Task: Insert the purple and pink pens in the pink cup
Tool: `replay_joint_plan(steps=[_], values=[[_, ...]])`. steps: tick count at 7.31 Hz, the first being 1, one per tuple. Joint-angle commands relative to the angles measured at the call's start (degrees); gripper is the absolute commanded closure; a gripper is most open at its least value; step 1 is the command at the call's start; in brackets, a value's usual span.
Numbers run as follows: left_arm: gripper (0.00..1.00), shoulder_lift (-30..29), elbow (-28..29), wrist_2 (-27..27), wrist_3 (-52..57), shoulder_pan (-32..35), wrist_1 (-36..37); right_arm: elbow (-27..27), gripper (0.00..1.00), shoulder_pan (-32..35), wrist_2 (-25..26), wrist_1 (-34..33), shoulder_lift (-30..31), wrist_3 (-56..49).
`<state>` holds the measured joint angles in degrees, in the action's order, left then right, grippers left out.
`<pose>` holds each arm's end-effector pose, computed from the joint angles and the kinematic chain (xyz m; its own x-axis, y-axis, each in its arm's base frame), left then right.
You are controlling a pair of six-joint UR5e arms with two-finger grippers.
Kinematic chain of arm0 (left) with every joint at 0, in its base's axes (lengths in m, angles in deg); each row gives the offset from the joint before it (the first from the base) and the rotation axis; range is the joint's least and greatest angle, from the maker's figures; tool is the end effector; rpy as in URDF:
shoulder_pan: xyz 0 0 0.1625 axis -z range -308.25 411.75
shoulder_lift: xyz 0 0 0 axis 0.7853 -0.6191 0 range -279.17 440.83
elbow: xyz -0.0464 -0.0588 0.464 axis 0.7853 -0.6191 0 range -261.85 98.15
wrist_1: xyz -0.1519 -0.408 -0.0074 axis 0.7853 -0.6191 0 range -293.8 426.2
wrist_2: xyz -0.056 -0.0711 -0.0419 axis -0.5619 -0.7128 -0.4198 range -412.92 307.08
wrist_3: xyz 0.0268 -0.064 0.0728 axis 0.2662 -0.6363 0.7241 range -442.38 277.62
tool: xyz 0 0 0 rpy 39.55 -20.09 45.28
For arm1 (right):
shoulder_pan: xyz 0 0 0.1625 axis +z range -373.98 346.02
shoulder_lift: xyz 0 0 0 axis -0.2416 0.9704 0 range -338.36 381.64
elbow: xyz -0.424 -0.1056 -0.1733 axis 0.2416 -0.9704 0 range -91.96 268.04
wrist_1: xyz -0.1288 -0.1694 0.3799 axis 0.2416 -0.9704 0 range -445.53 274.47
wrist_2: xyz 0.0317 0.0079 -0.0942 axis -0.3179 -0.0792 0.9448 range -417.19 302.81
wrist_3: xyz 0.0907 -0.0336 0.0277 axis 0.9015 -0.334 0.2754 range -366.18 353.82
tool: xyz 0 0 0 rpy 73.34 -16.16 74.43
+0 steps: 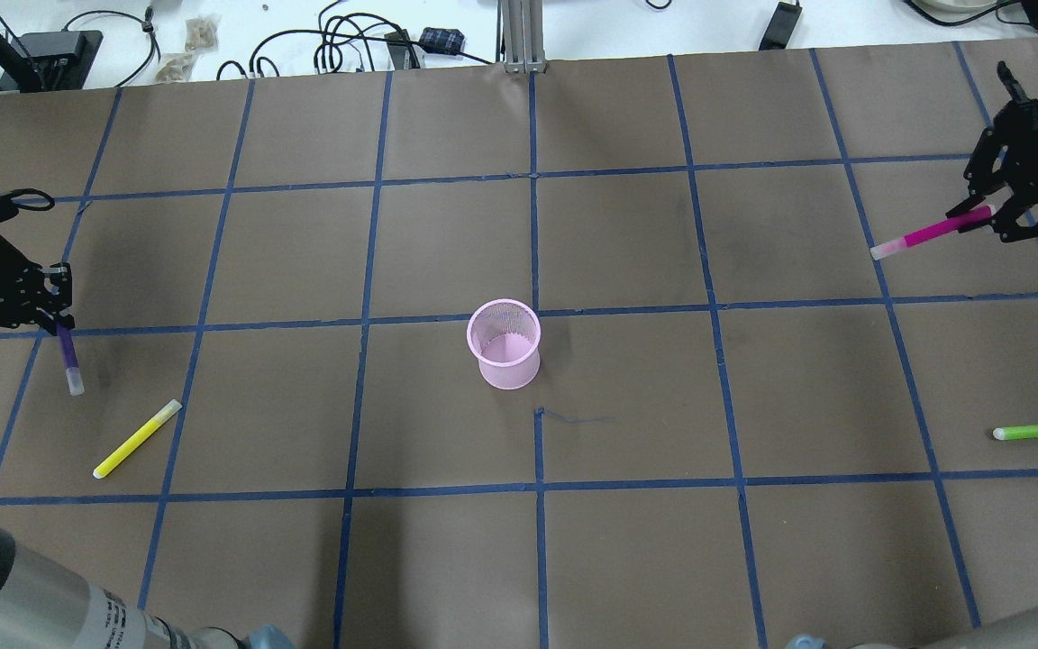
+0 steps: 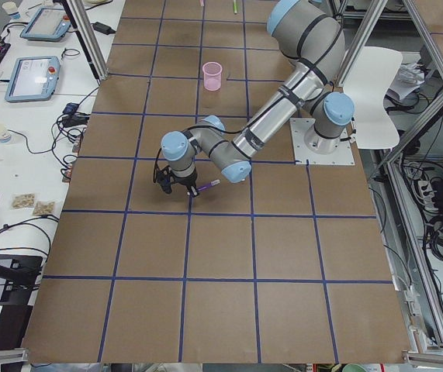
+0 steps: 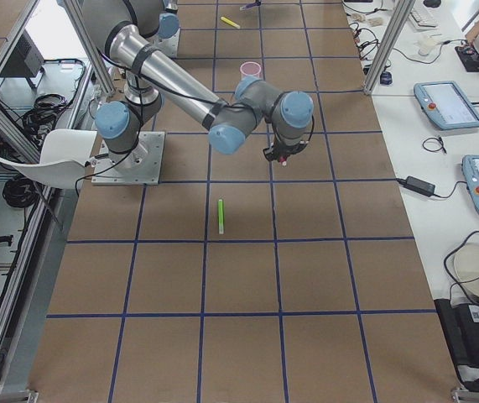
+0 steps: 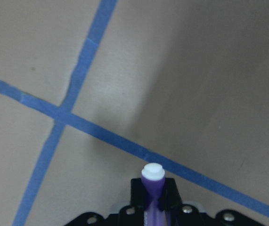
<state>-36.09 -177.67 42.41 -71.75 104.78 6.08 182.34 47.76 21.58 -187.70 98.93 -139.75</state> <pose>0.2955 -0.5988 0.2525 -0.8954 -0.4377 -0.0820 -0.4431 0.8940 0.0663 -0.1451 -0.5928 0.3931 0.2482 -0.9660 0.0726 -0.9455 -0.2579 -0.1988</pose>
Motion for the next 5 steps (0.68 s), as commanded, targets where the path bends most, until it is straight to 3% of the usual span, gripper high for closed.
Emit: replay_joint_plan(steps=[1,3,5], values=[[1.0,2.5,1.1,0.5,-0.7,2.5,0.0,-0.1,1.0,10.3,4.7,2.2,5.4,13.6],[1.0,3.3,1.2,0.3,-2.0,7.6,0.1,-0.9,1.0,22.0,10.1,1.8,6.1,27.8],[1.0,5.6,0.8,-4.1,-3.9,8.9,-0.1,-2.4,1.0,34.6,13.3,0.3,5.5,43.9]])
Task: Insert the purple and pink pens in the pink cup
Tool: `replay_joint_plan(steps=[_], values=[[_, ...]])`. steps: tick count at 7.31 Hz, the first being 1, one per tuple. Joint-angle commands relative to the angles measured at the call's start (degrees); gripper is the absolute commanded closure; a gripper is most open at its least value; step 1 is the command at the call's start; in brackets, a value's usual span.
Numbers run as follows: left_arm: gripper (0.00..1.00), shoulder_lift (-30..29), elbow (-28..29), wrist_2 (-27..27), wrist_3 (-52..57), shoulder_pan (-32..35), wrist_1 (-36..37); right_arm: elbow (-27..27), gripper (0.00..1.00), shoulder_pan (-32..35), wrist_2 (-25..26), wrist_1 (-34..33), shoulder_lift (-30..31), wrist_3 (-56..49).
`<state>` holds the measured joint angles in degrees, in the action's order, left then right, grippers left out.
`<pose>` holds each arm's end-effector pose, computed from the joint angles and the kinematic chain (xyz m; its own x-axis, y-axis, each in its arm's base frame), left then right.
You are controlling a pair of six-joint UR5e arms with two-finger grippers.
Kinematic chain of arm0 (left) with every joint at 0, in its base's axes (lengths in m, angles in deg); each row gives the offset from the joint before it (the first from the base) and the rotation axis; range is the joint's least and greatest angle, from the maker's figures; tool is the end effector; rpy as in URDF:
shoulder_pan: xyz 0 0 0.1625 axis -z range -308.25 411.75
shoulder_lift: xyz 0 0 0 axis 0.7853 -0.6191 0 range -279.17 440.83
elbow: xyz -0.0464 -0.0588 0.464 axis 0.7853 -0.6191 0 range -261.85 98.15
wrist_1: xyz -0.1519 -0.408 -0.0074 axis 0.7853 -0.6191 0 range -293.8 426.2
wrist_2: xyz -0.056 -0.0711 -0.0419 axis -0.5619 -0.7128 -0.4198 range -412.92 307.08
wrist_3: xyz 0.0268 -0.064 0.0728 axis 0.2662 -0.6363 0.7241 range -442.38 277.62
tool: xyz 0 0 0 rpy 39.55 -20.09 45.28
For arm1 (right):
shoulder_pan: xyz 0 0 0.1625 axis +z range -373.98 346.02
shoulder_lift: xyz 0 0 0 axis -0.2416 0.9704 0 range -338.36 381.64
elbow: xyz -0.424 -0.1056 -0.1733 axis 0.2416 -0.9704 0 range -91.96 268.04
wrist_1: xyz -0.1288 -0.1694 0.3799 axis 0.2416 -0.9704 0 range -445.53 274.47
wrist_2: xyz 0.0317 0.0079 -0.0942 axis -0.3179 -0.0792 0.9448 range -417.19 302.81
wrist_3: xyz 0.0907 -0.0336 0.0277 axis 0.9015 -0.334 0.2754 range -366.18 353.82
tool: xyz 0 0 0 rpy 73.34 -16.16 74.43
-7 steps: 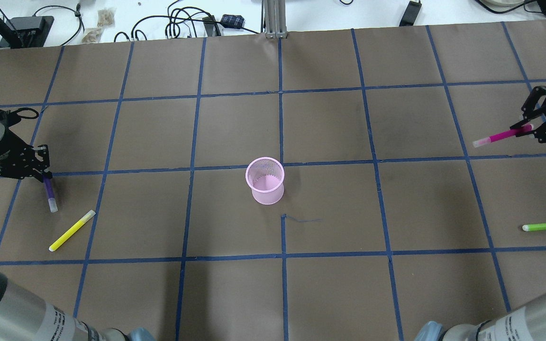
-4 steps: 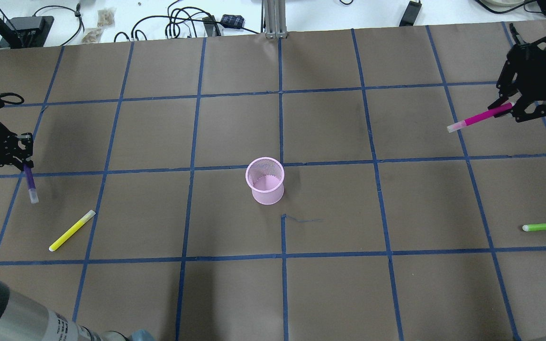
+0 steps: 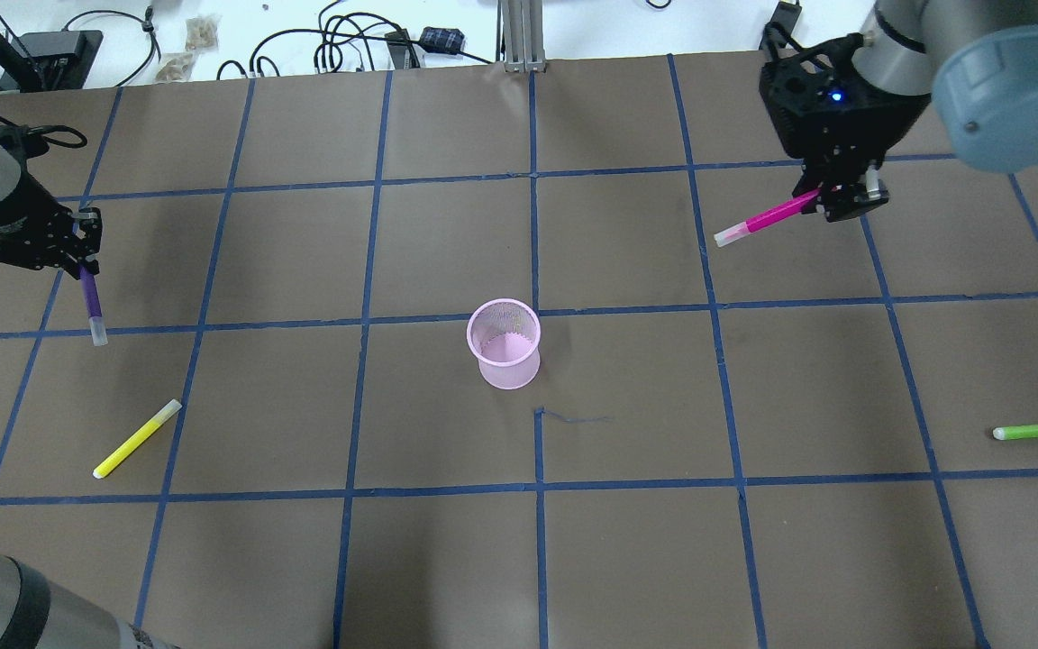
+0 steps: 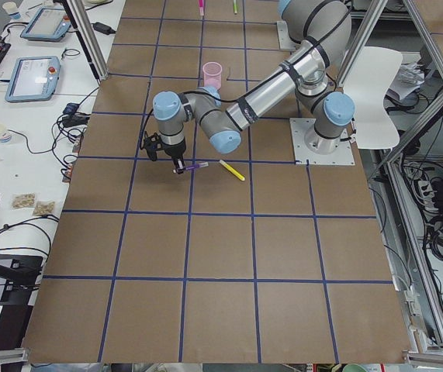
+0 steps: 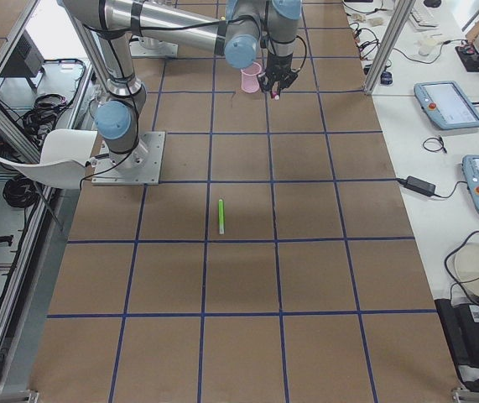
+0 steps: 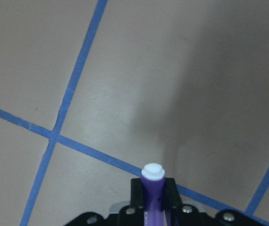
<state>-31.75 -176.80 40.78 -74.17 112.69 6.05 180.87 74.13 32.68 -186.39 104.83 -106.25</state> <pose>0.2057 -0.6313 0.3087 -0.9314 -0.3573 -0.0696 -0.3560 0.9340 -0.0308 0.1148 -0.5703 0.4614 0.1422 -0.9896 0.0214 -0.9898 -0.1422 0.0015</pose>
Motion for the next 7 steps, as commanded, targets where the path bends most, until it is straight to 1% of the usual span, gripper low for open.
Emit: replay_joint_plan(steps=[1,2,3,4,5,7], values=[[1.0,1.4,0.0,-2.3,-1.6,1.1,-0.1,-1.2,1.0,12.9,3.5,-2.5,-1.6,17.0],[1.0,1.5,0.0,-2.2,-1.6,1.0,-0.1,-1.3,0.98,16.7,4.2,-4.6,-3.2,25.5],[1.0,1.5,-0.1,-2.5,-1.6,1.1,0.0,-1.3,0.97,20.9,4.8,-5.7,-4.3,31.5],[1.0,1.6,-0.1,-2.5,-1.4,0.9,0.0,-1.2,0.97,24.3,9.1,-7.4,-6.3,34.6],[1.0,1.7,-0.2,-2.6,-1.4,1.2,0.0,-1.2,0.97,27.8,11.7,-9.1,-8.3,37.7],[1.0,2.2,-0.3,-2.6,-1.9,1.5,0.0,-1.2,0.97,33.2,16.6,-11.6,-13.2,39.2]])
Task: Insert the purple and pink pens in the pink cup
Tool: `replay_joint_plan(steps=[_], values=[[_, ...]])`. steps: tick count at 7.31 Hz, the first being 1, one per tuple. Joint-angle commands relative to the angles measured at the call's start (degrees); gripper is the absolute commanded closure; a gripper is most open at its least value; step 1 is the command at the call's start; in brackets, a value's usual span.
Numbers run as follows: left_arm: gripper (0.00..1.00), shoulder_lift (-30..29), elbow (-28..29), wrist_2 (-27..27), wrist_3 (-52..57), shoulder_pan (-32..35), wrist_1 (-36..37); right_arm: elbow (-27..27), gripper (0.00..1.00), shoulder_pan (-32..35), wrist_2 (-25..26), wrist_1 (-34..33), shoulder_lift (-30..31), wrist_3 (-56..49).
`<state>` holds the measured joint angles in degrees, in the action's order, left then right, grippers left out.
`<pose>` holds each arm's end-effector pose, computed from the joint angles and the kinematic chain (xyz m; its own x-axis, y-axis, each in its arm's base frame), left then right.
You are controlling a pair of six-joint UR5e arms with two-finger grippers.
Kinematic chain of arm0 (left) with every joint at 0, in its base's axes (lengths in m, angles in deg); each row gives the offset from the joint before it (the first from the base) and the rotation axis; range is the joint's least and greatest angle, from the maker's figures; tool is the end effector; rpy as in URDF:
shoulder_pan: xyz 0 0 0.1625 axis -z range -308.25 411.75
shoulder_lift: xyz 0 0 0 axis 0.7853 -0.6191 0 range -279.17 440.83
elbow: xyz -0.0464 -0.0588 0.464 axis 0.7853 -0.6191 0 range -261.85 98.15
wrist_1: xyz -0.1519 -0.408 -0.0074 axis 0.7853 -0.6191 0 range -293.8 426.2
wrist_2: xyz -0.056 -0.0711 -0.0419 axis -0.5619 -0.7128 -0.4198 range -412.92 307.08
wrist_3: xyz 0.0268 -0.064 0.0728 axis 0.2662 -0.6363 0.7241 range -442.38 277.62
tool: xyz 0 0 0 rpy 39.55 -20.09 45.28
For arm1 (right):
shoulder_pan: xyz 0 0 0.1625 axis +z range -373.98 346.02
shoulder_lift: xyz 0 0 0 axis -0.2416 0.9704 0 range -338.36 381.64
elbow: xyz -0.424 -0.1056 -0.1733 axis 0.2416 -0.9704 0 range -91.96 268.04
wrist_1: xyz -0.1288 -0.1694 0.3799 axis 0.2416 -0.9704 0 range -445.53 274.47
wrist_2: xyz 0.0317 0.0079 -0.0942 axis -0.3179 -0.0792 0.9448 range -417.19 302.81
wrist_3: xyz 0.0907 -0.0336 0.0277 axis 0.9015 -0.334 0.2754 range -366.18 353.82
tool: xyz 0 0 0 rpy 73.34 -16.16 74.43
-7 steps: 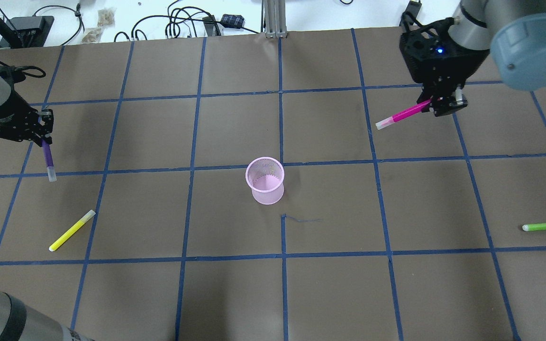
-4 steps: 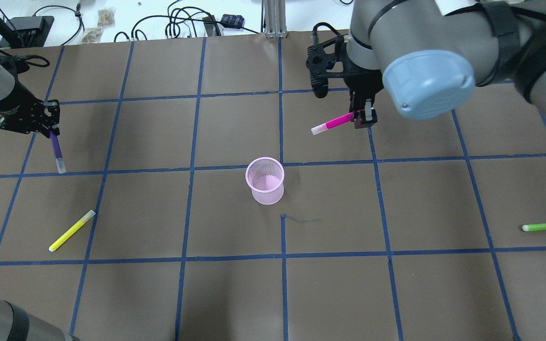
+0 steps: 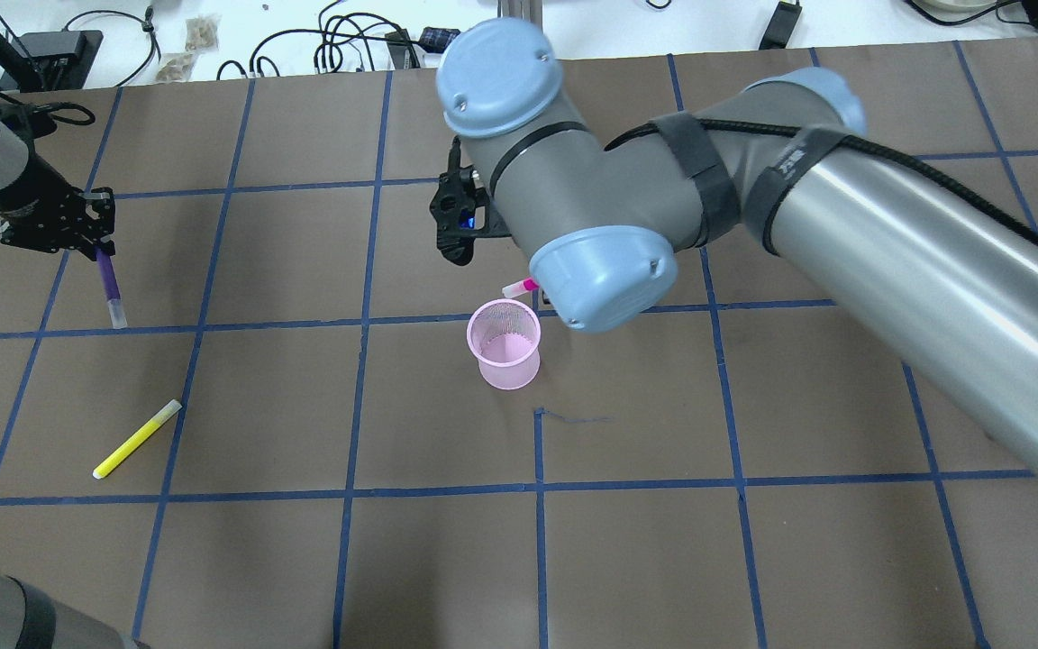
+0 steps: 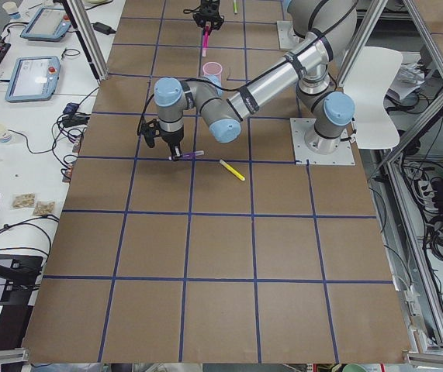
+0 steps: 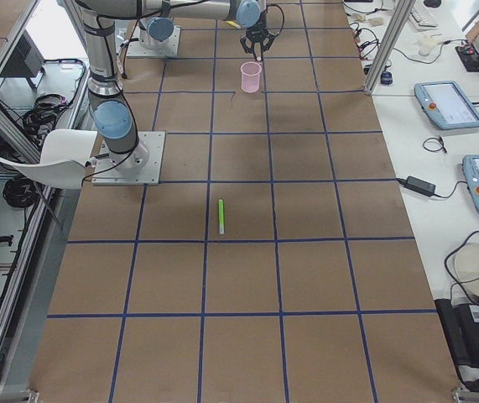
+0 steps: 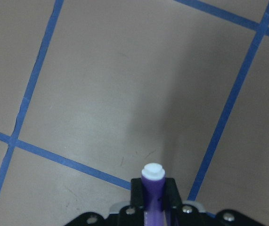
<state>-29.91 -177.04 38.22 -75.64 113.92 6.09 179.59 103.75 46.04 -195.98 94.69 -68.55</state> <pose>0.1853 -0.6323 0.3274 -0.9321 -0.3612 -0.0278 -0.3588 0.9311 -0.0661 0.3922 -0.5091 0.3862 0.0106 -0.9906 0.1362 -0.9823 0.0152 0.1868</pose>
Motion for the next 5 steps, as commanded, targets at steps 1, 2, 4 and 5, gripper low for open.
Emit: replay_joint_plan(steps=[1,2,4,5], values=[[1.0,0.6,0.0,0.1,-0.4,1.0,0.0,0.0,0.97,4.5,3.0,-3.2,-4.7,3.4],[1.0,0.7,0.0,0.3,-0.5,2.0,0.3,0.1,0.87,4.9,3.3,-3.8,-6.0,3.7],[1.0,1.0,0.1,-0.2,-1.8,3.1,0.7,0.4,0.0,5.0,3.0,-4.2,-6.2,4.3],[1.0,1.2,0.1,-0.4,-2.2,3.9,0.9,0.5,0.0,4.9,3.2,-4.4,-5.9,4.2]])
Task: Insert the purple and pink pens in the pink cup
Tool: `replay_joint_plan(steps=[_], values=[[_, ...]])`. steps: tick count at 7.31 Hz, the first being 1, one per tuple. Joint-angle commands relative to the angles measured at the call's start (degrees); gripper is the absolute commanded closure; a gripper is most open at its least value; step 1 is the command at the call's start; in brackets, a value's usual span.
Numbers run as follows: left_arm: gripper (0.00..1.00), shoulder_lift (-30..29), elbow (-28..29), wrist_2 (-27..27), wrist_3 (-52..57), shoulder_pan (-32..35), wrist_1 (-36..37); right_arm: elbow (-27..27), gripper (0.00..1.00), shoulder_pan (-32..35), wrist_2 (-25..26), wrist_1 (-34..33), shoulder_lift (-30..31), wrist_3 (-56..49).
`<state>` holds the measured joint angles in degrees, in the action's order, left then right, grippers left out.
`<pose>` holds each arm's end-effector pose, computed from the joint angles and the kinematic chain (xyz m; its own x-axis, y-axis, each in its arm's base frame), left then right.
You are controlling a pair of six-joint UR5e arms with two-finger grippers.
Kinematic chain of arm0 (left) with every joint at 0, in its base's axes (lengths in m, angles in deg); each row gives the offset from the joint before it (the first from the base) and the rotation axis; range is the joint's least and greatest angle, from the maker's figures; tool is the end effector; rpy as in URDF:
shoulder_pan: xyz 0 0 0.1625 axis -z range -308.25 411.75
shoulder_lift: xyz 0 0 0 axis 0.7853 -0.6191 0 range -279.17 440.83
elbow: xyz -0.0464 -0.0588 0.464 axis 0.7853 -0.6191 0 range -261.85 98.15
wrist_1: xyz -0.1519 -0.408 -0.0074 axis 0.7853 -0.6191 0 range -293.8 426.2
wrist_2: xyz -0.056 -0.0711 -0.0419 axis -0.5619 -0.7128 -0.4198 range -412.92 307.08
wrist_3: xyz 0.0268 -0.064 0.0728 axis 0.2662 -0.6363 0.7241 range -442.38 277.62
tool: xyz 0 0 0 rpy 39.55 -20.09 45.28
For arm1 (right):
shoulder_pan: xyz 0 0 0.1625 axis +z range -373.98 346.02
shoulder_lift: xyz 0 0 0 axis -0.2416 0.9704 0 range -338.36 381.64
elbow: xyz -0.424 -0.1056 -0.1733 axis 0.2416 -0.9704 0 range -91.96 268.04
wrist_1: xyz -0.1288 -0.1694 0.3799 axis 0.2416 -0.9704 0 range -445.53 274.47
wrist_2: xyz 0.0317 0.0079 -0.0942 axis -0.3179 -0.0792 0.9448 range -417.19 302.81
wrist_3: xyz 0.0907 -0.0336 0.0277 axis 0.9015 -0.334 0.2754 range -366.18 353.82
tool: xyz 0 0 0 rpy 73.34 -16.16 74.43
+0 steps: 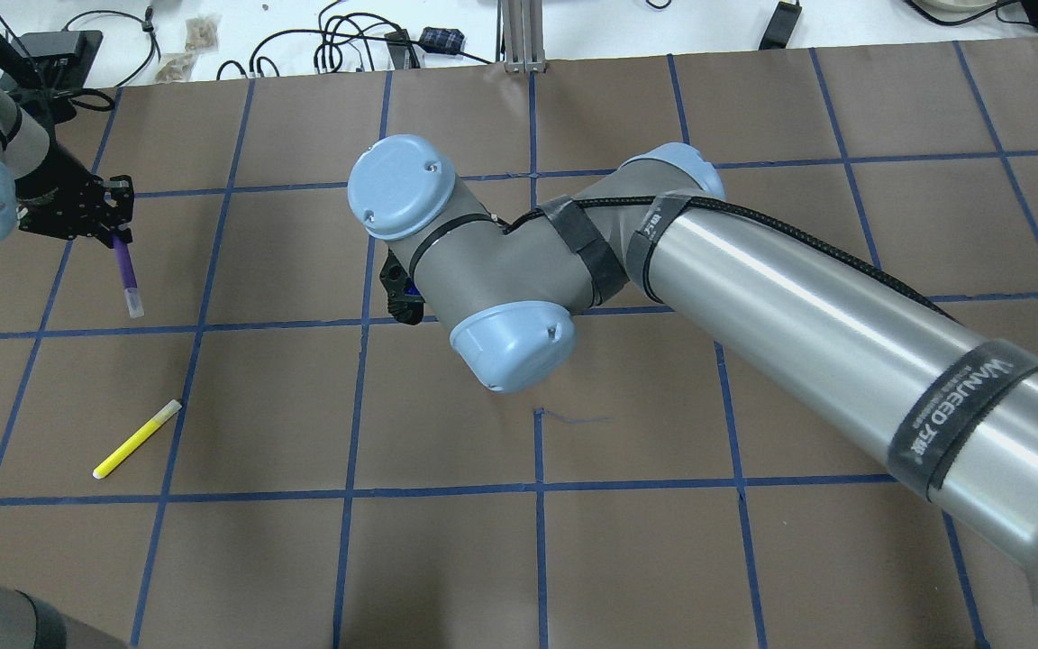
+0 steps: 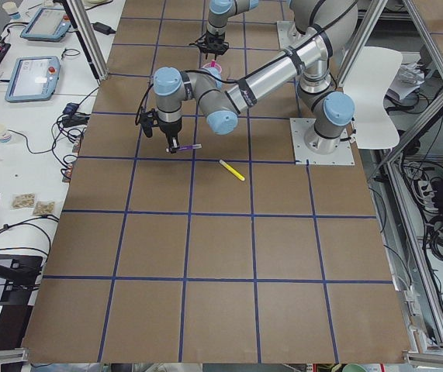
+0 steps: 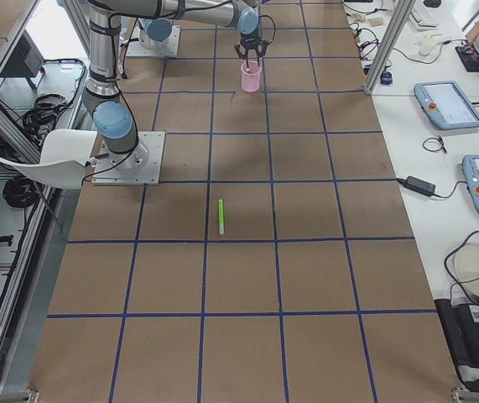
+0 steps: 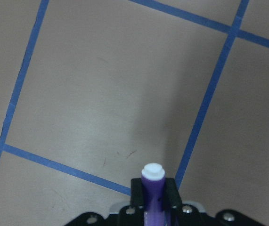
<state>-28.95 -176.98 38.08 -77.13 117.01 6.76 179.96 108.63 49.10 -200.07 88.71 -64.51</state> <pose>0.1501 -0.6401 0.3400 -0.9417 -0.3355 -0.0263 -0.3317 0.9384 -0.0963 0.4434 -0.4980 0.3242 0.0344 -0.9892 0.1427 -0.9704 0.0010 0.2415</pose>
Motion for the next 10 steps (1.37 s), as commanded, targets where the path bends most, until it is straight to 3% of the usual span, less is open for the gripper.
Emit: replay_joint_plan(steps=[1,3,7,9,10], values=[[1.0,0.8,0.4,-0.2,-1.0,2.4,0.2,-0.6,0.0,-1.1,0.0,-0.2,0.7,-0.6],[1.0,2.9,0.9,-0.1,-11.3,9.6,1.3,-0.8,0.0,-6.3,-0.6,0.4,5.9,-0.8],[1.0,6.6,0.1,0.6,-21.3,27.3,6.3,-0.8,0.01,-26.5,-9.7,6.3,17.2,0.7],[1.0,5.1,-0.8,5.8,-23.6,37.4,7.9,-0.2,0.06,-30.6,-11.9,8.1,19.4,10.8],[1.0,4.5,-1.4,8.2,-25.6,42.4,9.2,-0.2,0.05,-30.4,-13.0,9.8,20.5,23.6]])
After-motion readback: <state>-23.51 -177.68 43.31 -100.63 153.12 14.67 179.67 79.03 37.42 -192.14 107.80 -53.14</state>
